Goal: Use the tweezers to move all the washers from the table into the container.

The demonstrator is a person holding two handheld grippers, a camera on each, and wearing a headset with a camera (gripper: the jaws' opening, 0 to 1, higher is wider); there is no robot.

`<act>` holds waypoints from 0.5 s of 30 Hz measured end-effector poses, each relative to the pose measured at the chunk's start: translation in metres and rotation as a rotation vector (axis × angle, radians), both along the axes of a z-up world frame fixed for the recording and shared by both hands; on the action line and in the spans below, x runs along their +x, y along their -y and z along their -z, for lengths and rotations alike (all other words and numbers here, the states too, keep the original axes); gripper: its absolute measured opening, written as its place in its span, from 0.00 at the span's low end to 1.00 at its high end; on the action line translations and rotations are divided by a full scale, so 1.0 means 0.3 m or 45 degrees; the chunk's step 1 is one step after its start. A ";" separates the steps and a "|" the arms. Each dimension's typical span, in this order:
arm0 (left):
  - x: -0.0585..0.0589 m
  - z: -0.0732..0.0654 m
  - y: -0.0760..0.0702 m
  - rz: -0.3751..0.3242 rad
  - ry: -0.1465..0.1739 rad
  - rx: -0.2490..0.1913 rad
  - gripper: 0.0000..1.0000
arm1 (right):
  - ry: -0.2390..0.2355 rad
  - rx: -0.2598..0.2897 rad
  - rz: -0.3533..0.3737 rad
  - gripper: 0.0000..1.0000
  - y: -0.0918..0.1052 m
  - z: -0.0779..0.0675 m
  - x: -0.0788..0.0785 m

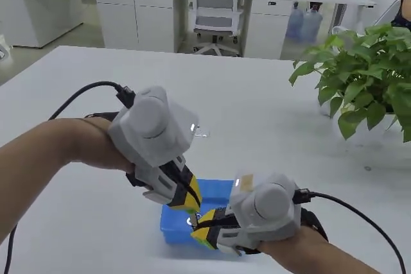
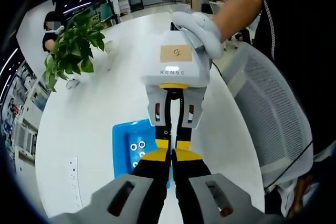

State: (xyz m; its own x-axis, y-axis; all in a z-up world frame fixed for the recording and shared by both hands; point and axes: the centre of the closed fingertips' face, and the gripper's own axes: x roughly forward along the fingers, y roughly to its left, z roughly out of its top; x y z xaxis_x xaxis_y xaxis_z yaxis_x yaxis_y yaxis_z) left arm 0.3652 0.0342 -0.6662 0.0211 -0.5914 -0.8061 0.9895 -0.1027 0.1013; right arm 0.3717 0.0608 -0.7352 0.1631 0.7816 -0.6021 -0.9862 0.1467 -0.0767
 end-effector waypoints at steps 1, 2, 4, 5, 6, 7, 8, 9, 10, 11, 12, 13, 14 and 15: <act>-0.002 0.001 0.001 -0.001 0.002 -0.002 0.06 | 0.002 0.000 0.001 0.06 0.002 0.000 -0.005; -0.009 0.001 0.004 0.000 0.004 -0.002 0.06 | 0.004 -0.001 0.003 0.06 0.004 0.001 -0.010; -0.018 0.002 0.007 0.005 0.008 -0.002 0.06 | 0.008 -0.002 0.000 0.06 0.008 0.001 -0.019; -0.023 0.003 0.008 0.009 0.012 0.000 0.06 | 0.010 -0.003 -0.001 0.06 0.010 0.002 -0.021; -0.024 0.003 0.008 0.010 0.014 0.001 0.06 | 0.009 -0.005 -0.002 0.06 0.011 0.002 -0.024; -0.026 0.003 0.009 0.012 0.017 0.002 0.06 | 0.012 -0.007 -0.003 0.05 0.013 0.002 -0.026; -0.029 0.003 0.009 0.018 0.024 0.003 0.06 | 0.013 -0.008 -0.002 0.05 0.015 0.001 -0.027; -0.029 0.003 0.009 0.019 0.026 0.003 0.06 | 0.013 -0.008 0.001 0.05 0.018 -0.002 -0.030; -0.029 0.003 0.010 0.020 0.032 0.002 0.06 | 0.015 -0.009 0.007 0.05 0.020 -0.003 -0.030; -0.029 0.004 0.009 0.019 0.033 0.005 0.06 | 0.014 -0.008 0.007 0.05 0.022 -0.006 -0.032; -0.031 0.012 0.005 0.024 0.034 0.017 0.07 | 0.015 -0.007 0.004 0.05 0.022 -0.009 -0.035; -0.033 0.014 0.004 0.026 0.037 0.025 0.07 | 0.026 -0.011 0.000 0.05 0.023 -0.013 -0.038; -0.034 0.016 0.002 0.028 0.039 0.029 0.07 | 0.029 -0.015 -0.001 0.05 0.024 -0.013 -0.038; -0.036 0.017 0.002 0.028 0.039 0.030 0.07 | 0.034 -0.019 -0.004 0.05 0.026 -0.014 -0.038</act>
State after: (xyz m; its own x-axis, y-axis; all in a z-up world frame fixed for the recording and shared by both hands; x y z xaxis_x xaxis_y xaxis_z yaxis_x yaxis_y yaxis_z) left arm 0.3543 0.0336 -0.6713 0.0333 -0.5726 -0.8192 0.9836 -0.1268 0.1286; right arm 0.3603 0.0530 -0.7309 0.1767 0.7729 -0.6094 -0.9843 0.1420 -0.1052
